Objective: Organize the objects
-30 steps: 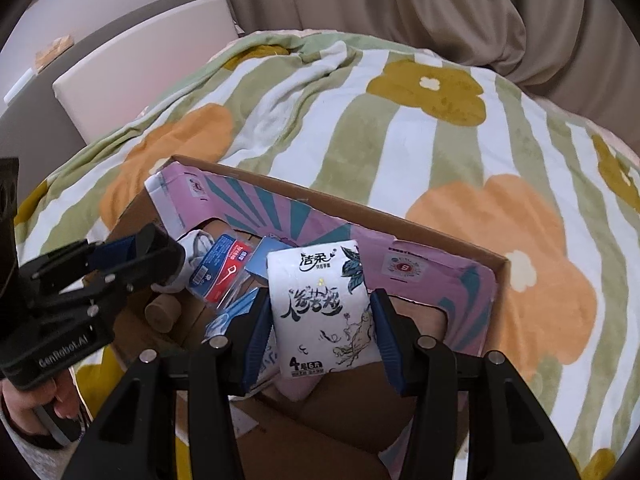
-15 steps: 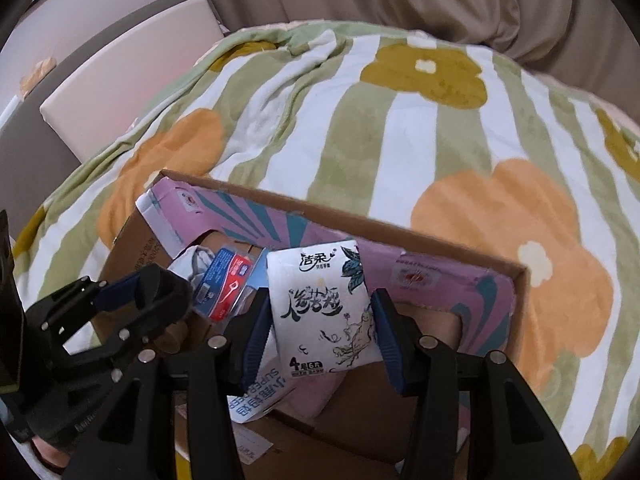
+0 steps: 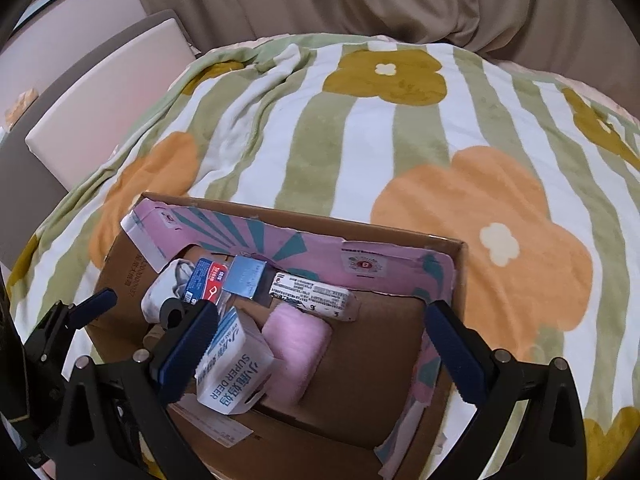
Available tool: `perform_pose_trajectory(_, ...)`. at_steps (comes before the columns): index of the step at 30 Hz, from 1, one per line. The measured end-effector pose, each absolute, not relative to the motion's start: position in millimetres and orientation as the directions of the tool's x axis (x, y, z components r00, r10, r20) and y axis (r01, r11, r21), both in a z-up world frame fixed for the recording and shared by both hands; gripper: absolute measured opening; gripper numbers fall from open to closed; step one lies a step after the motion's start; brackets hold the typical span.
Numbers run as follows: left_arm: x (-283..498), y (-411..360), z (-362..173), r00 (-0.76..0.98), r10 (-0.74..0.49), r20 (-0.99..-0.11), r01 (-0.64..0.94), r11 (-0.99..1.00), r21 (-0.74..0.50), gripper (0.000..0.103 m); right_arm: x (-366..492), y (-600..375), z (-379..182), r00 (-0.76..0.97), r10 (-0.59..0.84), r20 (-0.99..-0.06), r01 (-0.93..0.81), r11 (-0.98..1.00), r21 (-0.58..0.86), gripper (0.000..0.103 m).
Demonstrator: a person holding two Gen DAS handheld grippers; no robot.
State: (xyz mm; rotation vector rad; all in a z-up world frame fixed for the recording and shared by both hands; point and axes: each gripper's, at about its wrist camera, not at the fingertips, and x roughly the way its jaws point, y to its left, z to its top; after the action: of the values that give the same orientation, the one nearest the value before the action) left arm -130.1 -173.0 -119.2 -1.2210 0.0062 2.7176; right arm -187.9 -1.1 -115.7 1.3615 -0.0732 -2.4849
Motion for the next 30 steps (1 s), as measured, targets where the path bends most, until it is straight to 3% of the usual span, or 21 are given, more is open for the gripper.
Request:
perform_pose_trajectory(13, -115.1, -165.7, -81.8, -0.691, 0.141, -0.709, -0.130, -0.989, -0.071, 0.103, -157.2, 2.7, -75.4, -0.615, -0.218, -0.758, 0.217, -0.971, 0.103, 0.103)
perform_pose_trajectory(20, -101.2, -139.8, -45.7, -0.738, 0.149, -0.658, -0.148, -0.987, -0.058, 0.103, -126.9, 43.1, -36.5, -0.710, -0.120, -0.694, 0.117, -0.992, 0.052, 0.103)
perform_pose_trajectory(30, -71.9, -92.0, -41.9, -0.753, 0.196, -0.628, -0.173, -0.980, -0.099, 0.103, -66.5, 111.2, -28.6, -0.756, -0.016, -0.655, 0.049, -0.998, -0.032, 0.103)
